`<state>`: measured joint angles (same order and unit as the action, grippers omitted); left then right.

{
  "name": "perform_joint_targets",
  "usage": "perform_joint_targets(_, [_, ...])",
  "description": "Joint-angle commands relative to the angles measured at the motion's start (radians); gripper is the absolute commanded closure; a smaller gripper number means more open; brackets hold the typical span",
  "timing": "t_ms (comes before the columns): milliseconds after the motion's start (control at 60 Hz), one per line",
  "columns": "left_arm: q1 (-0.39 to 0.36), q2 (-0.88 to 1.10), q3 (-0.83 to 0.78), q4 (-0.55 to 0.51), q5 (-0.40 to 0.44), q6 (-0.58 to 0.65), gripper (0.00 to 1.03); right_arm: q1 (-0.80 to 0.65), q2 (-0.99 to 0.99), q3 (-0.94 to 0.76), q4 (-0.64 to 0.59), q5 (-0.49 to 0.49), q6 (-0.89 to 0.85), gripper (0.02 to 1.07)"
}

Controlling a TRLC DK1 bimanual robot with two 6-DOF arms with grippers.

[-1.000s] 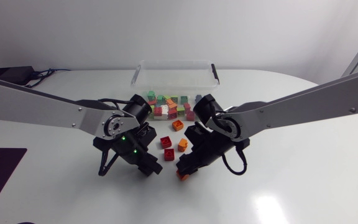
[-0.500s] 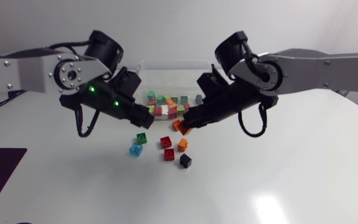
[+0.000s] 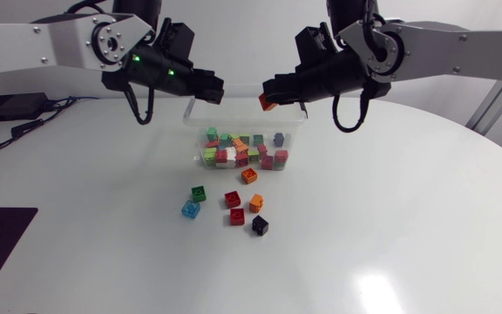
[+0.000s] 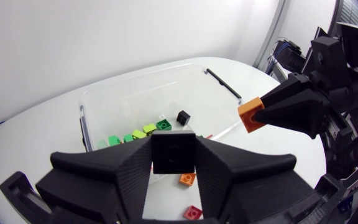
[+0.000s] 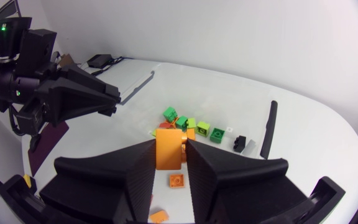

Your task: Place the duplo bricks in the container

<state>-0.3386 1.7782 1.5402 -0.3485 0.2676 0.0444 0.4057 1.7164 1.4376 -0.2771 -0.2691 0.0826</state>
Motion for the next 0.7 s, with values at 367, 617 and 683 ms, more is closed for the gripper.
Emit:
perform_joint_targets(367, [0.046,0.231,0.227,0.123,-0.036,-0.041,0.66,-0.001,0.281,0.211,0.098,0.172,-0.024,0.41])
perform_joint_targets(617, [0.081,0.092,0.121,0.123,-0.051,-0.024,0.10,-0.004,0.143,0.116,0.078,0.194,-0.084,0.07])
perform_joint_targets(683, [0.101,0.000,0.055,0.112,-0.050,-0.020,0.10,0.001,0.071,0.046,0.075,0.188,-0.103,0.07])
